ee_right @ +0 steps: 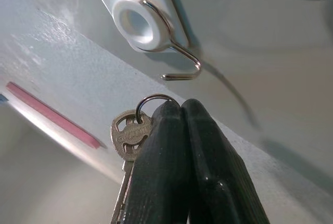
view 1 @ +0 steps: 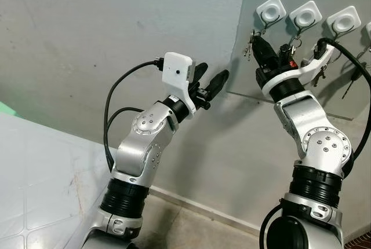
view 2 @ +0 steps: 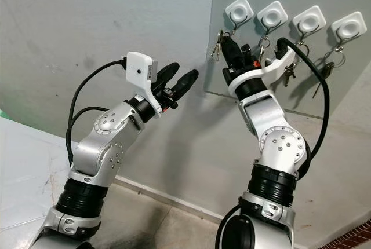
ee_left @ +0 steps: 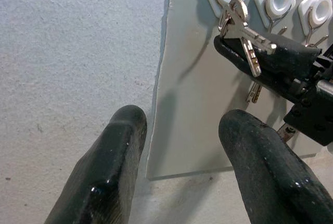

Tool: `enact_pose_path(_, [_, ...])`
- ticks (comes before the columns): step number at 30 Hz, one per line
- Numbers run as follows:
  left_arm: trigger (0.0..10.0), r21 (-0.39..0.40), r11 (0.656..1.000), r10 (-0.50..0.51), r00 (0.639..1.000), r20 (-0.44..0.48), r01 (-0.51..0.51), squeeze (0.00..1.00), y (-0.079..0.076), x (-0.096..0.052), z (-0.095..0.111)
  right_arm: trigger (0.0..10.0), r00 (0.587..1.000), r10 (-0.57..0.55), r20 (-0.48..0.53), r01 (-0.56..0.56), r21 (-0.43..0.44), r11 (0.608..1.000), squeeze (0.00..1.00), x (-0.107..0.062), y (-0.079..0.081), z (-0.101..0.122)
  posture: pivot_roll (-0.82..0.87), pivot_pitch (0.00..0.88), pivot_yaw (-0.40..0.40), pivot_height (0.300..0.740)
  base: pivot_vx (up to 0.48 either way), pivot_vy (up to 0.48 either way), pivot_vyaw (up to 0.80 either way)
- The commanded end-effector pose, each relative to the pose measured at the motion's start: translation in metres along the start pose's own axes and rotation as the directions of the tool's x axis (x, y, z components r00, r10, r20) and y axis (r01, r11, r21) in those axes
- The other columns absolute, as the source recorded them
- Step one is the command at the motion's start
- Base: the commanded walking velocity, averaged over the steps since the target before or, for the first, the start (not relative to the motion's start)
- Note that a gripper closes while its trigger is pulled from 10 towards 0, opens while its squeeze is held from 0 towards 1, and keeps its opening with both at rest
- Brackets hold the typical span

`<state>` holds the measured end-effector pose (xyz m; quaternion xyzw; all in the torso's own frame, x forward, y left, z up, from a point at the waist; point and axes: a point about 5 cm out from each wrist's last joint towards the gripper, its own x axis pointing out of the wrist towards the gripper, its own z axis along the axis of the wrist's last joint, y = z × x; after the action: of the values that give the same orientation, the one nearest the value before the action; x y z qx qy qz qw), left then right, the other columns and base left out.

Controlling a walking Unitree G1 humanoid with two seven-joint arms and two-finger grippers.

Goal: Hang keys on a hook

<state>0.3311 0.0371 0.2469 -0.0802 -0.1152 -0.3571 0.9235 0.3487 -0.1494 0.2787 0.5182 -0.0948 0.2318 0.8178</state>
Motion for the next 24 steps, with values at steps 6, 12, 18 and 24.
enact_pose_path(6, [10.0,0.004,1.0,-0.008,1.0,0.023,0.008,0.0,-0.001,0.0,0.006,10.0,0.998,0.06,0.036,-0.06,0.011,0.998,0.0,0.009,0.012,0.012,-0.07,0.042,0.001,0.74,0.0,0.0,0.0])
enact_pose_path(12, [10.0,0.003,1.0,-0.009,1.0,0.024,0.009,0.0,-0.001,0.0,0.006,10.0,0.997,0.067,0.04,-0.067,0.009,0.998,0.0,0.013,0.013,0.015,-0.07,0.045,0.001,0.74,0.0,0.0,0.0])
enact_pose_path(18, [10.0,0.005,1.0,-0.002,1.0,0.025,0.002,0.0,-0.001,-0.001,0.007,10.0,0.997,0.06,0.045,-0.061,0.033,0.998,0.0,0.015,0.011,0.016,-0.06,0.047,-0.005,0.74,0.0,0.0,0.0])
enact_pose_path(24, [10.0,0.002,1.0,-0.001,1.0,0.025,0.001,0.0,-0.001,-0.001,0.007,10.0,0.997,0.03,0.064,-0.034,0.058,0.998,0.0,0.013,0.005,0.019,-0.06,0.048,-0.002,0.74,0.0,0.0,0.0])
